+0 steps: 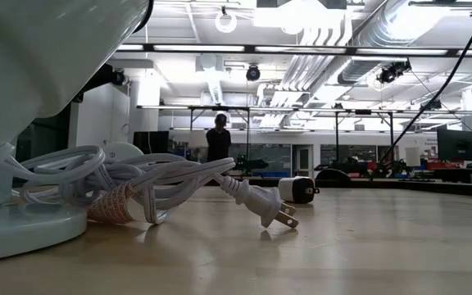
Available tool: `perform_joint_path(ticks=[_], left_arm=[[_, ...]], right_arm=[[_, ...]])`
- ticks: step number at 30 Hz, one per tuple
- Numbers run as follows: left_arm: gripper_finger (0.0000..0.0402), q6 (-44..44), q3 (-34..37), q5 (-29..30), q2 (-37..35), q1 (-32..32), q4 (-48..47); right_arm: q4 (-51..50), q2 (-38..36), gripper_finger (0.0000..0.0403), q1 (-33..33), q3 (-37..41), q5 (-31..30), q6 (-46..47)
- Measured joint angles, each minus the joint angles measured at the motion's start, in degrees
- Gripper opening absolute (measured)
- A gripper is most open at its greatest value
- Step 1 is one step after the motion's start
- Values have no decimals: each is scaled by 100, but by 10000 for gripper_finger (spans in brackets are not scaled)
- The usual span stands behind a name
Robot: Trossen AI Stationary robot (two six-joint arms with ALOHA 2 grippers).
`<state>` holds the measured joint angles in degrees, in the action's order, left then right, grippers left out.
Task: Pick & Place Office items
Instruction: Put the blue charger adapter into the blue basket
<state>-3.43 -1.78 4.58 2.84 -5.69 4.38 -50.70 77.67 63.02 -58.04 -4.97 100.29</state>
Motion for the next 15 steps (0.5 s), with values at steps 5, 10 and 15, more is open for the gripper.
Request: perform_joint_path(ticks=[5,10,15], left_arm=[[120,-1,0,0,1,0,0],[120,1,-2,0,-1,0,0],[120,-1,0,0,0,0,0]], right_arm=[[-61,0,110,0,0,0,20],[-93,129,110,0,0,56,39],[-99,436,110,2,2,101,-52]])
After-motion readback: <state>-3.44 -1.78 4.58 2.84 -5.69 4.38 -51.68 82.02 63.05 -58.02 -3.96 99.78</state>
